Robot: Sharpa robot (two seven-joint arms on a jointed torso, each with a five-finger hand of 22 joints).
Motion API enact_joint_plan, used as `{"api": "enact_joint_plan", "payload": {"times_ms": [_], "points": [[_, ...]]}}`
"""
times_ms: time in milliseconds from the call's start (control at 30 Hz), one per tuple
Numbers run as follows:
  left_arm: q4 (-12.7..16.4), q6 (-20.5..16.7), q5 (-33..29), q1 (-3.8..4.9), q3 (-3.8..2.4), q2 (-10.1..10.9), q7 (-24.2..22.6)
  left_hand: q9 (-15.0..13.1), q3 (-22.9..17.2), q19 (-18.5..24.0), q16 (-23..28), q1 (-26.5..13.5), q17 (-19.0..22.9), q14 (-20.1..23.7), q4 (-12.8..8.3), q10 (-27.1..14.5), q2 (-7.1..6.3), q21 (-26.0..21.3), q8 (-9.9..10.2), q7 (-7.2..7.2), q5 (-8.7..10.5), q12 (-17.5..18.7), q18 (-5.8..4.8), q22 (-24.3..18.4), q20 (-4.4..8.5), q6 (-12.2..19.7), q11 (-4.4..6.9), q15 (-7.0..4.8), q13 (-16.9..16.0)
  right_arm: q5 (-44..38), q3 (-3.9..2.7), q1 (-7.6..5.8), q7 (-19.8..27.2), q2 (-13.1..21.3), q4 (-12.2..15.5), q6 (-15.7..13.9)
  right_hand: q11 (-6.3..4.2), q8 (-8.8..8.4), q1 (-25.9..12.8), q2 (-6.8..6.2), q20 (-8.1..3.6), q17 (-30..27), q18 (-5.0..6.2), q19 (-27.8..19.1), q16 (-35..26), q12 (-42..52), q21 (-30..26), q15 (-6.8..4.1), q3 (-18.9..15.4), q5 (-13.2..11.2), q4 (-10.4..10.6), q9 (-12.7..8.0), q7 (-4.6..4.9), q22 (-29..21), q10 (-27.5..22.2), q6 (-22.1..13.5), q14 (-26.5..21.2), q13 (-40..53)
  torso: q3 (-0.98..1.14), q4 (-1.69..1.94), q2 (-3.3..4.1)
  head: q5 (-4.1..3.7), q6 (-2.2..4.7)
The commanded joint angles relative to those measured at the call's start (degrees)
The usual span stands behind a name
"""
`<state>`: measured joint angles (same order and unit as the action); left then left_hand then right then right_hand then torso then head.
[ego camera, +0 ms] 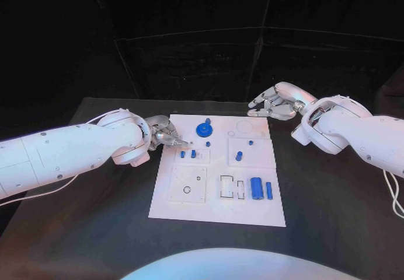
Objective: Assemble the parts on the task board
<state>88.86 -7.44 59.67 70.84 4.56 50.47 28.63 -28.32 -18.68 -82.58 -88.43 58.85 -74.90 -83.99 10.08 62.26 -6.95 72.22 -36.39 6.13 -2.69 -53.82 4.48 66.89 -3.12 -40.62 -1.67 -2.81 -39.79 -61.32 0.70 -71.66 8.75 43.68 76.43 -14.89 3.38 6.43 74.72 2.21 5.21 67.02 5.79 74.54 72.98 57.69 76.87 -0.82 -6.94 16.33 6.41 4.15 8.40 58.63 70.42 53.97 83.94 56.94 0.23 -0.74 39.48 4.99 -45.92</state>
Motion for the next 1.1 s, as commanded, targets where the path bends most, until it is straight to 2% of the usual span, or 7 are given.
{"api": "enact_joint_plan", "payload": {"times_ms": [33, 100, 200, 367, 667, 867, 1100], "points": [[-0.14, -5.06, -5.33, 0.19, -0.04, 0.0, -8.9, 1.28, -1.21, 4.76, 5.49, 2.0, -5.5, -2.77, -0.78, -3.68, -0.13, -10.64, 0.54, 0.88, -0.28, 3.02, 2.72, -12.06, -0.67, 0.71, -0.73, 0.72, 2.46, 0.19, -0.03, -0.11, 0.4, -0.05, -0.04, 0.12, 0.05, 0.19, -0.26, 0.51, -0.06, -0.05, 0.29, -0.33, -0.26, -0.27, -0.22, -0.23, -0.26, 0.25, -0.05, -0.05, 0.13, -0.05, -0.42, -0.32, 1.53, -0.05, -0.01, 0.0, 0.01, -0.08, 0.02], [-0.61, -5.75, -6.31, 0.24, -0.03, -0.33, -12.42, 2.63, -2.26, 11.17, 15.31, 3.17, 5.35, 1.92, -1.15, -7.1, -0.29, -25.06, 1.12, 1.66, -0.26, 6.09, 5.28, -27.24, -1.37, 1.67, -1.54, 1.46, 4.71, 0.19, -0.03, -0.11, 0.4, -0.05, -0.06, 0.12, 0.05, 0.19, -0.26, 0.51, -0.06, -0.05, 0.29, -0.33, -0.26, -0.27, -0.22, -0.23, -0.26, 0.25, -0.05, -0.05, 0.13, -0.05, -0.42, -0.32, 1.53, -0.05, 0.01, -0.02, -0.01, -0.13, 0.07], [-1.7, -6.5, -7.02, 0.29, -0.01, -1.35, -17.41, 4.62, -3.53, 15.66, 35.03, 5.49, 24.74, 12.31, -2.49, -12.12, -0.83, -34.37, 2.24, 2.7, -0.23, 10.72, 5.89, -34.6, -2.62, 2.66, -3.26, 2.92, 8.23, 0.19, -0.03, -0.11, 0.38, -0.09, -0.11, 0.12, 0.05, 0.2, -0.3, 0.53, -0.06, -0.04, 0.29, -0.35, -0.27, -0.28, -0.25, -0.23, -0.3, 0.26, -0.01, -0.05, 0.13, -0.09, -0.43, -0.32, 1.53, -0.07, 0.07, -0.05, -0.02, -0.17, 0.21], [-4.36, -8.21, -2.05, 0.27, 0.07, -4.25, -25.45, 7.8, -6.69, 15.27, 42.19, 12.45, 31.32, 14.96, -7.11, -14.87, -1.5, -38.56, 4.44, 3.46, -0.3, 14.72, 6.06, -37.82, -3.39, 2.34, -3.77, 3.57, 12.41, 0.19, -0.03, -0.11, 0.42, -0.22, -0.19, 0.08, 0.05, 0.21, -0.3, 0.54, -0.06, -0.1, 0.3, -0.37, -0.31, -0.32, -0.27, -0.23, -0.3, 0.26, 0.0, -0.05, 0.13, -0.13, -0.45, -0.32, 1.52, -0.11, 0.02, -0.07, 0.04, -0.52, 0.66], [-7.9, -9.31, 16.02, 0.16, 0.13, -9.02, -32.02, 15.99, -8.1, 11.8, 40.91, 16.15, 30.92, 12.19, -11.5, -13.51, -3.94, -40.7, 12.25, 2.85, -0.25, 21.6, 6.02, -40.05, -2.77, -3.69, -3.5, 3.14, 21.52, 0.19, -0.03, -0.11, 0.48, -0.46, -0.27, -0.05, 0.05, 0.21, -0.28, 0.55, -0.06, -0.22, 0.33, -0.44, -0.41, -0.5, -0.33, -0.23, -0.3, 0.27, -0.01, -0.05, 0.12, -0.27, -0.57, -0.31, 1.49, -0.29, 0.06, -0.13, -0.01, -1.14, 1.18], [-9.93, -6.16, 24.11, 0.18, 0.4, -11.79, -30.57, 19.23, -6.47, 5.84, 24.65, 15.95, 16.7, 2.81, -12.03, -13.2, -3.95, -37.73, 15.57, 2.27, -0.16, 24.08, 5.93, -38.77, -2.18, -6.9, -3.14, 2.58, 25.53, 0.19, -0.03, -0.11, 0.46, -0.64, -0.27, -0.11, 0.04, 0.23, -0.22, 0.6, -0.06, -0.21, 0.32, -0.43, -0.41, -0.53, -0.33, -0.23, -0.28, 0.3, -0.03, -0.04, 0.12, -0.25, -0.6, -0.31, 1.49, -0.33, 0.04, -0.16, 0.02, -1.24, 1.33], [-11.63, -1.11, 28.78, 0.19, 0.54, -13.67, -27.06, 21.37, -5.67, 0.28, 14.18, 15.83, 6.68, -1.34, -12.25, -12.16, -3.77, -23.25, 17.73, 1.72, -0.16, 25.44, 3.66, -23.9, -1.6, -9.62, -2.81, 2.14, 28.46, 0.19, -0.03, -0.11, 0.44, -0.7, -0.24, -0.11, 0.04, 0.23, -0.22, 0.6, -0.06, -0.21, 0.32, -0.43, -0.41, -0.53, -0.33, -0.23, -0.28, 0.3, -0.03, -0.04, 0.12, -0.25, -0.6, -0.31, 1.49, -0.33, 0.04, -0.09, 0.04, -1.39, 1.34]]}}
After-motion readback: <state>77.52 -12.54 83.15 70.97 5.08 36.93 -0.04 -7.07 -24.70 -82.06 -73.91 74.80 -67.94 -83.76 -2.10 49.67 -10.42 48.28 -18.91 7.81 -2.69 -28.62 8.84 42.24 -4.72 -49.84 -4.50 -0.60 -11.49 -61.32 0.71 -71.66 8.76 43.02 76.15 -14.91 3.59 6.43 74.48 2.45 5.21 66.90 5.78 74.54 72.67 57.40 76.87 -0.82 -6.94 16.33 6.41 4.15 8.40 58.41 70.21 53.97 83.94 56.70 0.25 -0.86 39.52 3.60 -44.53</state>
